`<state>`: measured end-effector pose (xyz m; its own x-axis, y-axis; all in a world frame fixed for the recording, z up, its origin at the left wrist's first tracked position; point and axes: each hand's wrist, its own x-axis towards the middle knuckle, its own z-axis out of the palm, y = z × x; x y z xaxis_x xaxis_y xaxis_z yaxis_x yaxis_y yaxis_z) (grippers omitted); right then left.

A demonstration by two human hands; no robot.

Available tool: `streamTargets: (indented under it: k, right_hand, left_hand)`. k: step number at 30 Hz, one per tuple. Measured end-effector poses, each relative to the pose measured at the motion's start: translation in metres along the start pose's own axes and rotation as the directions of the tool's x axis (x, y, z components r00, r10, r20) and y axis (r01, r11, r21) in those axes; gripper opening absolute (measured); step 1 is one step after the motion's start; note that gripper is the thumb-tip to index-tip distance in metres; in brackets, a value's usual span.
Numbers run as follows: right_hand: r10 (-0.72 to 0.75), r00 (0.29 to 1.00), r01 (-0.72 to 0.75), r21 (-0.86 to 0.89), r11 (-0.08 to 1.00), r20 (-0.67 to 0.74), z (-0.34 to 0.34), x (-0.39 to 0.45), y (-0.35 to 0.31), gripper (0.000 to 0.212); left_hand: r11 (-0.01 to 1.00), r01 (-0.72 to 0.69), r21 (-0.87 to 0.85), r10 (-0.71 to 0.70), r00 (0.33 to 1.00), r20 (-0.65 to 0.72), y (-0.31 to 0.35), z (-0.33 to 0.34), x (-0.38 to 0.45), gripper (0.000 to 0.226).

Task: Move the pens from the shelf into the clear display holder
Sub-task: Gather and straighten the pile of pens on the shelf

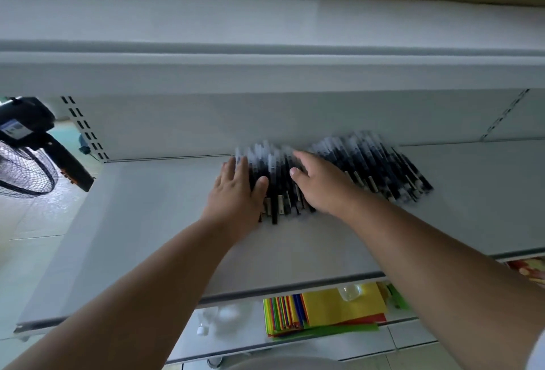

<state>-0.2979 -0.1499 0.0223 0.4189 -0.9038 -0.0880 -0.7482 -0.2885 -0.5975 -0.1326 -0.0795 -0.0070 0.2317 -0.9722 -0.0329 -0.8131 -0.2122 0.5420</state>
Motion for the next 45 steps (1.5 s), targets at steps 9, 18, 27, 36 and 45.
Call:
streamTargets:
  k: [9, 18, 27, 36, 45]
  right_hand:
    - [-0.071, 0.995, 0.075, -0.059, 0.995, 0.068, -0.011, 0.008, 0.011, 0.048]
    - [-0.17, 0.982, 0.158, -0.133, 0.979, -0.086, -0.061, 0.003, 0.047, 0.045]
    - [-0.092, 0.994, 0.065, -0.367, 0.928, -0.056, -0.077, 0.012, 0.102, 0.068]
    - [-0.085, 0.996, 0.081, -0.232, 0.969, -0.008, -0.083, 0.013, 0.11, 0.067]
    - [0.171, 0.985, -0.167, -0.335, 0.927, -0.019, -0.097, 0.017, 0.16, 0.076]
  left_hand:
    - [0.999, -0.027, 0.031, 0.027, 0.999, 0.02, 0.029, 0.021, 0.003, 0.066]
    - [1.0, 0.023, 0.001, -0.023, 0.999, 0.046, 0.057, 0.034, 0.011, 0.071]
    - [0.996, 0.073, 0.052, -0.073, 0.997, -0.01, 0.062, 0.04, 0.017, 0.074]
    - [0.989, 0.127, -0.079, -0.129, 0.992, -0.014, 0.068, 0.044, 0.026, 0.074]
    - [0.994, 0.101, 0.031, -0.101, 0.995, 0.001, 0.081, 0.058, 0.04, 0.074]
